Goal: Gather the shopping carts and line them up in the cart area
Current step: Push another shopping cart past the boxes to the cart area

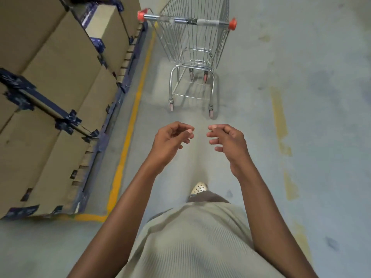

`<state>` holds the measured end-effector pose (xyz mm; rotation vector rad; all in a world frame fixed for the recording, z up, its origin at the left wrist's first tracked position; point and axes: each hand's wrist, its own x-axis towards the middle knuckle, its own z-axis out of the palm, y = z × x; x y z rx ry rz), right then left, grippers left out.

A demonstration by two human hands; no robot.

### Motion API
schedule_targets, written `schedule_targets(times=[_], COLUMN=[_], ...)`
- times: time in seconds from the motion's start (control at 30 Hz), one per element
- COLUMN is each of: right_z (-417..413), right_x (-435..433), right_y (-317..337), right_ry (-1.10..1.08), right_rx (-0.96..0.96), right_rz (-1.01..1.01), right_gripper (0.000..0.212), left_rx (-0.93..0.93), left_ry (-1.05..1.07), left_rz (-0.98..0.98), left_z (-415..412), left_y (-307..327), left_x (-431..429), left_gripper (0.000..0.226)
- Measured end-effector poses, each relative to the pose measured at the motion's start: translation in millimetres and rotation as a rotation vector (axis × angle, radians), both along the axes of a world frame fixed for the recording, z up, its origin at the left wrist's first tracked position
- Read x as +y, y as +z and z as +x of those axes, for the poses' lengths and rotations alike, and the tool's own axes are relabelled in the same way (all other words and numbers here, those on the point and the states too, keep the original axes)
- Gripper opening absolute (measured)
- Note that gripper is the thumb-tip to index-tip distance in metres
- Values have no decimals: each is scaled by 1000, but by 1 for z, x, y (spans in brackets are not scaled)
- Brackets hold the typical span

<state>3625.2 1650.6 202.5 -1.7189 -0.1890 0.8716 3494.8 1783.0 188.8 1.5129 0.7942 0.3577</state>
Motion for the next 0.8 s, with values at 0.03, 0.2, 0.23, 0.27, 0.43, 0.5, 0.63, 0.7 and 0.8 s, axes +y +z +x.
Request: schedule_targets(times=[0.03,0.2,0.23,0.27,0.43,0.5,0.63,0.7,0.8], right_z=[22,103,115,125,175,196,242,269,306], right_x=[19,102,117,131,207,242,308,345,389], right_y=[5,29,29,29,18,12,6,8,11], right_ry=[2,40,53,62,43,31,-6,-44,-82], right_rx=[-6,-78,-84,-87,-73,-63,-93,-134,-241], right_rz=[7,19,19,16,6,5,18,9,-27], right_gripper=[17,19,19,20,18,15,13,14,13], left_rx=[-11,-36,-39,-43,-60,-80,-110,-100,-96], left_ry=[8,64,68,74,102,115,99,76,78], left_rz=[3,-19,-23,-30,-18,-17,-7,1,26], left_z=[19,87,99,110,173,200,250,279,316], left_y=[5,17,17,16,12,9,7,10,17], left_x=[17,86,99,114,206,251,331,376,439], left_gripper=[11,14,14,13,19,22,21,21,12])
